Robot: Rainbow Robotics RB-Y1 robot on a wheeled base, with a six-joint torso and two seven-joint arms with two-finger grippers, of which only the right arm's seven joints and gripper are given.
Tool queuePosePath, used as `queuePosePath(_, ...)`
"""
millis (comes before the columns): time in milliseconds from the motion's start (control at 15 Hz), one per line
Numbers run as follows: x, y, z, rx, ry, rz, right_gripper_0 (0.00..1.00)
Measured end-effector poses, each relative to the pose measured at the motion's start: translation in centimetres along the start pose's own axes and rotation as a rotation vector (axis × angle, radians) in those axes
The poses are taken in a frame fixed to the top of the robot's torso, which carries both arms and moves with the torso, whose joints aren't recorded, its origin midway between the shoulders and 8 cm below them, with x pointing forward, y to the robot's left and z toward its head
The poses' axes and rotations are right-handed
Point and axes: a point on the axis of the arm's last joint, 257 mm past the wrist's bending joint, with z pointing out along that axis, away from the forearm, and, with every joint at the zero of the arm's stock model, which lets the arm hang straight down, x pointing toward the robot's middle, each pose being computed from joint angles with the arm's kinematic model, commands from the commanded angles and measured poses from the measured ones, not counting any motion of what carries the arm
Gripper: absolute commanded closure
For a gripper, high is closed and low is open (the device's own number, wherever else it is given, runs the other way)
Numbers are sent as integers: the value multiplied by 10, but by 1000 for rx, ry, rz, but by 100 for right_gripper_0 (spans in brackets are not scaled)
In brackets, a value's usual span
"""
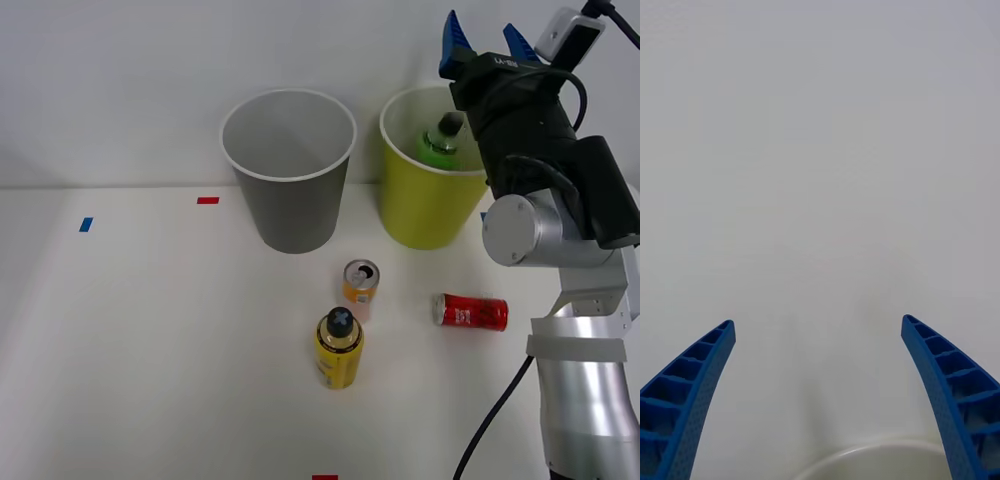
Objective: Put cans in the gray bin, plastic bottles in the light green bin
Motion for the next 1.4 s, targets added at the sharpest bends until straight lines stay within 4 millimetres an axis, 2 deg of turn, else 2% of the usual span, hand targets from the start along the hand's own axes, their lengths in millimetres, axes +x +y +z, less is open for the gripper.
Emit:
queuePosePath(533,-10,1,-4,1,-59,14,26)
queuePosePath(800,-9,2,-22,-11,-115,23,21)
queuePosePath(933,-10,-3,-37,-12,-139,24,21)
queuePosePath(1067,-25,-5,-56,-19,-166,19,21)
queuePosePath(1200,-32,-14,-89,-6,-164,7,21)
queuePosePath(1400,-20,-28,-135,23,-108,-11,21)
